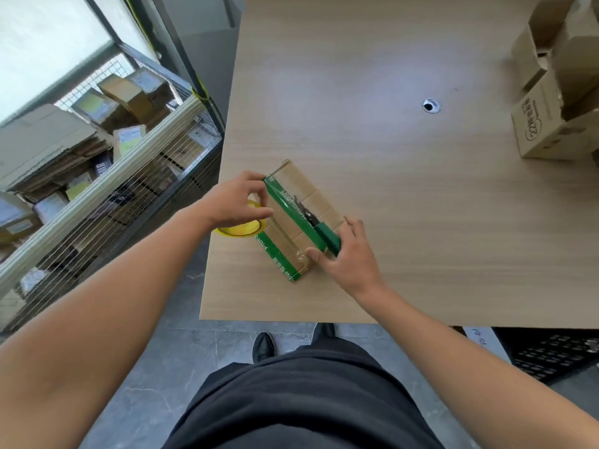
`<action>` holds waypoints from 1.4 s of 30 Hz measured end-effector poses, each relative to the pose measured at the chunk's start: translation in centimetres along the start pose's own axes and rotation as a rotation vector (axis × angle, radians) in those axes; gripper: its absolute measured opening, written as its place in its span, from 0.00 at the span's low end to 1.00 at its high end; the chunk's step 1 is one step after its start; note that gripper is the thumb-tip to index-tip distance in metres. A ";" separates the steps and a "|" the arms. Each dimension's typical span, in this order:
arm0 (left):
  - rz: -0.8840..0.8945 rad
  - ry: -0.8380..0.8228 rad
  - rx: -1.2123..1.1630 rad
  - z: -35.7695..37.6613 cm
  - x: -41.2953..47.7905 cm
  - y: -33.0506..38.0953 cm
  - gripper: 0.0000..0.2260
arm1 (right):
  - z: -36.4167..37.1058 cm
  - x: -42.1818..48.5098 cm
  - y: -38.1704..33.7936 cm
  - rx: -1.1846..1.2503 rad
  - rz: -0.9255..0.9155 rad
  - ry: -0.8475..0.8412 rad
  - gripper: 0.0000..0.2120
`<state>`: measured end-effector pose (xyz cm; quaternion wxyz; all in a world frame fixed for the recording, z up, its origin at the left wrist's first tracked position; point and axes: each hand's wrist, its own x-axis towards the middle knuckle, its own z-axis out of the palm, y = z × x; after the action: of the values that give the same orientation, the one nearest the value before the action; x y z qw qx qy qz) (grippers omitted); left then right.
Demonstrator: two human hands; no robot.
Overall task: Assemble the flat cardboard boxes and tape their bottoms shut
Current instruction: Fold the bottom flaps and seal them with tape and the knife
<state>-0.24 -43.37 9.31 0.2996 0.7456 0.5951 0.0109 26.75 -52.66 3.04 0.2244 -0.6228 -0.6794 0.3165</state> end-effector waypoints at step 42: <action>-0.145 -0.121 -0.125 2.4 -3.3 2.4 0.17 | -4.2 9.7 6.3 0.359 0.133 0.009 0.11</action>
<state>1.79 -47.66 9.56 0.3808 0.6799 0.6264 -0.0188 32.97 -42.31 0.62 0.3136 -0.6175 -0.5684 0.4441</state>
